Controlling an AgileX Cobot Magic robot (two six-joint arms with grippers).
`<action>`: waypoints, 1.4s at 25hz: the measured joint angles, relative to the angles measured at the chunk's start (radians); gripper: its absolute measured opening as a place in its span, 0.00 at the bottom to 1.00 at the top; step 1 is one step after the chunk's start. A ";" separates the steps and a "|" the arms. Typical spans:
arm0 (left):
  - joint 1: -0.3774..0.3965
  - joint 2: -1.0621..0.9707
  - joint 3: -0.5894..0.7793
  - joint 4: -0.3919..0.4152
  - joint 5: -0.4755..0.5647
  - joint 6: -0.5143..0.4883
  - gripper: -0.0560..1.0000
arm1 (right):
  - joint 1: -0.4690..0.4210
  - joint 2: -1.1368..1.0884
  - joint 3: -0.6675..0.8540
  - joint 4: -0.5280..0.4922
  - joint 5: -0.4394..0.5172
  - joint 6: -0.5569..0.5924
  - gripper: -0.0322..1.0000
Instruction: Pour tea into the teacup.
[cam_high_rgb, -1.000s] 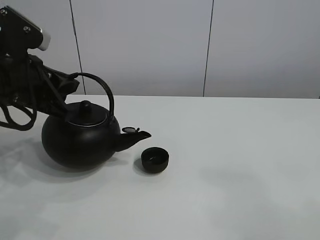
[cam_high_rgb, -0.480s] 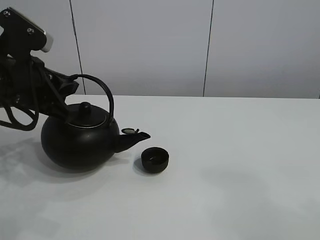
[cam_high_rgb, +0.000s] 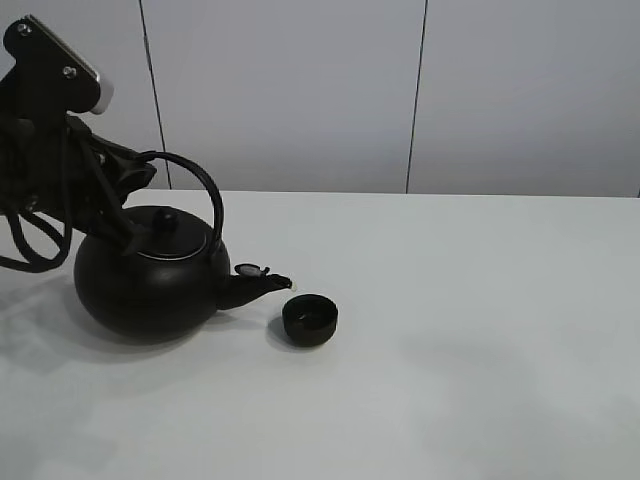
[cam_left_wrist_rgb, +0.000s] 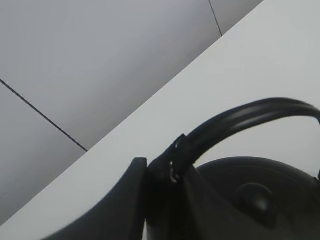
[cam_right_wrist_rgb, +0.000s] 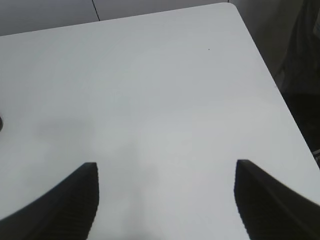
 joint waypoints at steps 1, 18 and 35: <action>0.000 0.000 0.000 0.000 0.000 0.005 0.17 | 0.000 0.000 0.000 0.000 0.000 0.000 0.53; 0.000 0.000 0.000 -0.001 0.000 0.040 0.17 | 0.000 0.000 0.000 0.000 0.000 0.000 0.53; 0.000 0.000 0.000 -0.002 0.000 0.045 0.17 | 0.000 0.000 0.000 0.000 0.000 0.000 0.53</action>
